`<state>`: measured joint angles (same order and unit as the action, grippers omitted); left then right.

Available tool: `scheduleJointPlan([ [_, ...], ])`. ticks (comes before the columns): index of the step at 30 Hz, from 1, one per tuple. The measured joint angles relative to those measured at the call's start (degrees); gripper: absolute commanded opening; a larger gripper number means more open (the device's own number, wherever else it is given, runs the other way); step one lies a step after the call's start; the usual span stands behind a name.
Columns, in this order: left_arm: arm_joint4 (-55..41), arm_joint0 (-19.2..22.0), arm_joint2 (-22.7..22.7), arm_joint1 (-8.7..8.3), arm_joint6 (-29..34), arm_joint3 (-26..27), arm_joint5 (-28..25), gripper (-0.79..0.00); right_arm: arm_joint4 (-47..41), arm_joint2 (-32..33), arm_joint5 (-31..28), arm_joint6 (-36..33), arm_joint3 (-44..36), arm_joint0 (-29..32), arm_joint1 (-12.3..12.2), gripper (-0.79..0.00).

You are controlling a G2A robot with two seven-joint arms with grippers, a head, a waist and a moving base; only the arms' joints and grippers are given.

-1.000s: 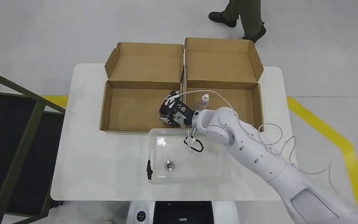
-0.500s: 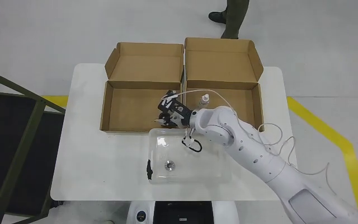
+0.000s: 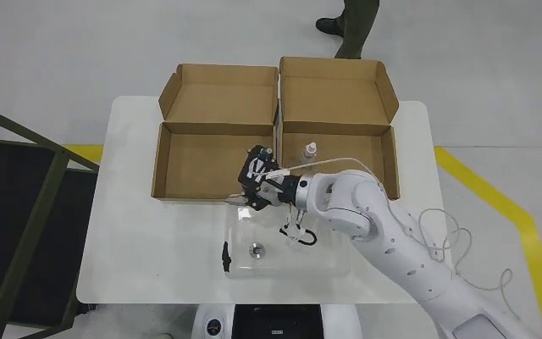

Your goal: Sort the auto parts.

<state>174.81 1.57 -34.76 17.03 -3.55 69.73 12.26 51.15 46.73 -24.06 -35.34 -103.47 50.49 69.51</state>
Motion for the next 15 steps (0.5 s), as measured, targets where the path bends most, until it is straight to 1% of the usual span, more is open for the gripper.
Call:
scheduleJointPlan([
  [7, 0.0, 0.0, 0.0, 0.0, 0.0, 0.0, 0.0, 0.0, 4.4, 2.4, -6.3, -1.3, -6.4, 5.5, -1.6, -0.049],
  [11, 0.0, 0.0, 0.0, 0.0, 0.0, 0.0, 0.0, 0.0, 6.2, 2.5, -8.2, -2.5, -7.9, 8.1, -2.2, -0.043],
  [15, 0.0, 0.0, 0.0, 0.0, 0.0, 0.0, 0.0, 0.0, 8.0, 1.5, -8.7, -2.9, -8.0, 9.8, -2.3, -0.083],
])
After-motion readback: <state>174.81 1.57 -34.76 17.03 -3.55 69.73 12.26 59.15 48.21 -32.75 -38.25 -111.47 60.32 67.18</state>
